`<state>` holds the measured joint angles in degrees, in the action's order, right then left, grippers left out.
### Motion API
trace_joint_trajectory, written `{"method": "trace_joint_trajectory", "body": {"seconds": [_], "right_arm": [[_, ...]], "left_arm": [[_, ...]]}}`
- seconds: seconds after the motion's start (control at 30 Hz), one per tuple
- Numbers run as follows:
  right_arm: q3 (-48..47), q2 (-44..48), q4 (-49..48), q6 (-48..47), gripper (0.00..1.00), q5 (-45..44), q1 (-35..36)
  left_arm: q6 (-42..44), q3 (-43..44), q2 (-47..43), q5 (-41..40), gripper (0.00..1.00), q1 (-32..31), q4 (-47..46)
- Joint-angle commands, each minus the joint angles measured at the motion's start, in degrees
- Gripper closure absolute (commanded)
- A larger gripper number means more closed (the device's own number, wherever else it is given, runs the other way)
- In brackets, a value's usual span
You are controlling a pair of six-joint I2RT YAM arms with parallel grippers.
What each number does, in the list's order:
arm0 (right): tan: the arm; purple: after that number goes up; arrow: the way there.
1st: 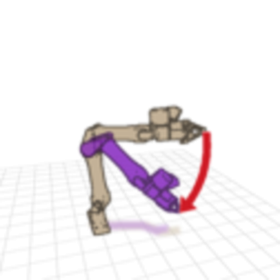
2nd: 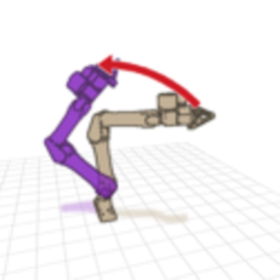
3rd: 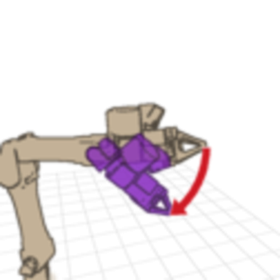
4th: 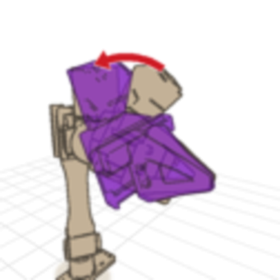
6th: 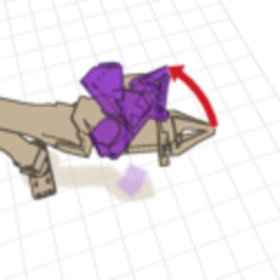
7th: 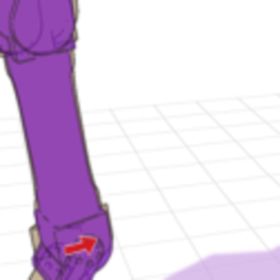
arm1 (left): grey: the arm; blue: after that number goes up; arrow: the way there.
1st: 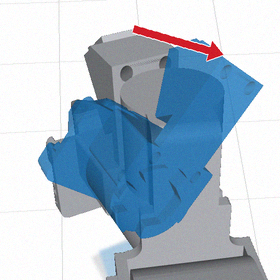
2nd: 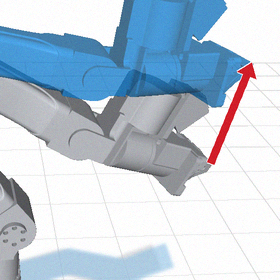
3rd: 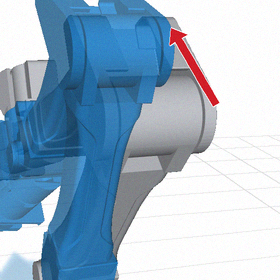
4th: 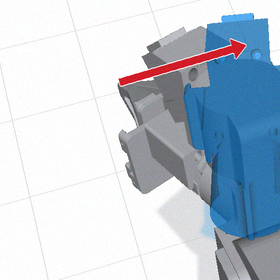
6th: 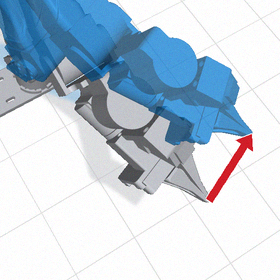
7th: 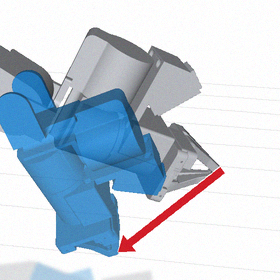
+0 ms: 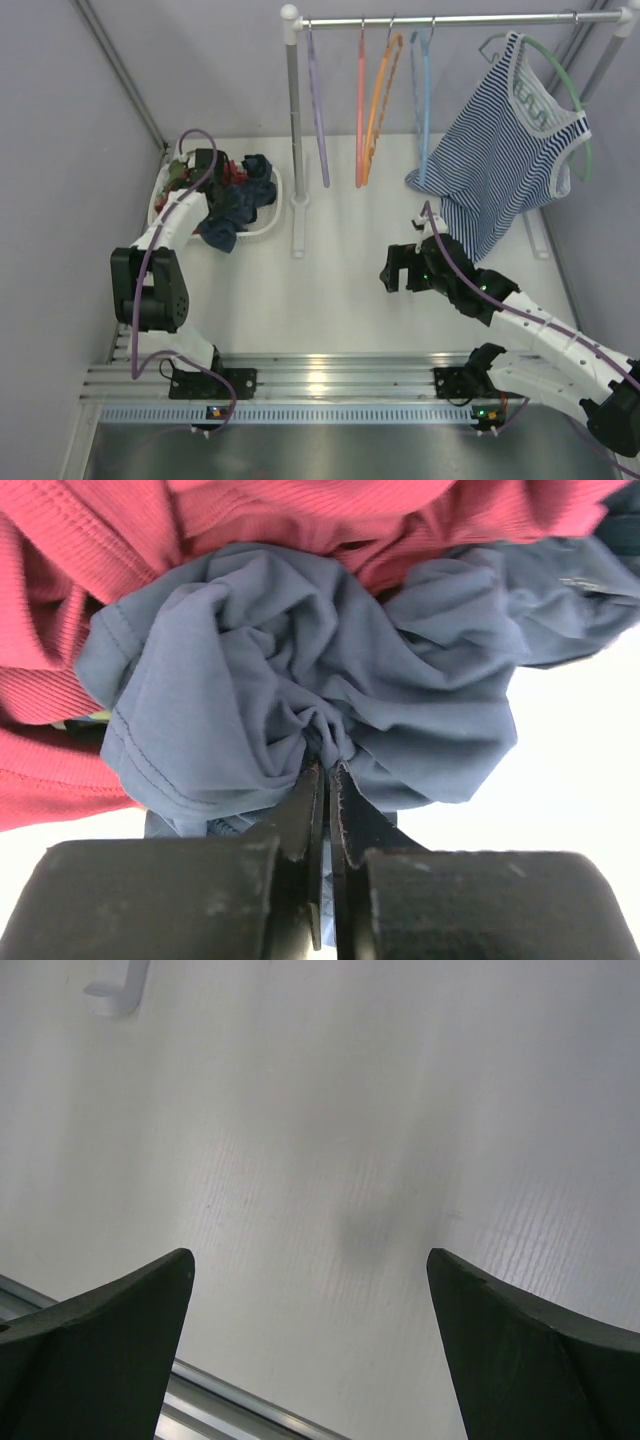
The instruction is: Place the tank top on the hanger
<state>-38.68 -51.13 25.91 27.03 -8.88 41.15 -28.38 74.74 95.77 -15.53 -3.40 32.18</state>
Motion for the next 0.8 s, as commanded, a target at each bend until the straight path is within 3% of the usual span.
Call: {"method": "trace_joint_trajectory", "body": {"seconds": [0.0, 0.3, 0.47, 0.77], "right_arm": [[-2.5, 0.3, -3.3, -0.6, 0.0, 0.4, 0.6], [-5.4, 0.1, -1.7, -1.6, 0.0, -0.4, 0.6], [-7.2, -0.9, -0.8, -2.1, 0.0, -1.1, 0.6], [-9.1, -2.2, -0.2, -2.2, 0.0, -1.5, 0.6]], "left_arm": [[1.1, 5.1, -3.3, 3.6, 1.0, 0.3, 1.1], [3.6, 13.4, -14.8, 11.0, 1.0, 0.2, 6.7], [3.0, 18.9, -17.4, 15.2, 1.0, 0.1, 8.7], [2.5, 32.5, -18.3, 15.3, 1.0, -0.7, 7.8]]}}
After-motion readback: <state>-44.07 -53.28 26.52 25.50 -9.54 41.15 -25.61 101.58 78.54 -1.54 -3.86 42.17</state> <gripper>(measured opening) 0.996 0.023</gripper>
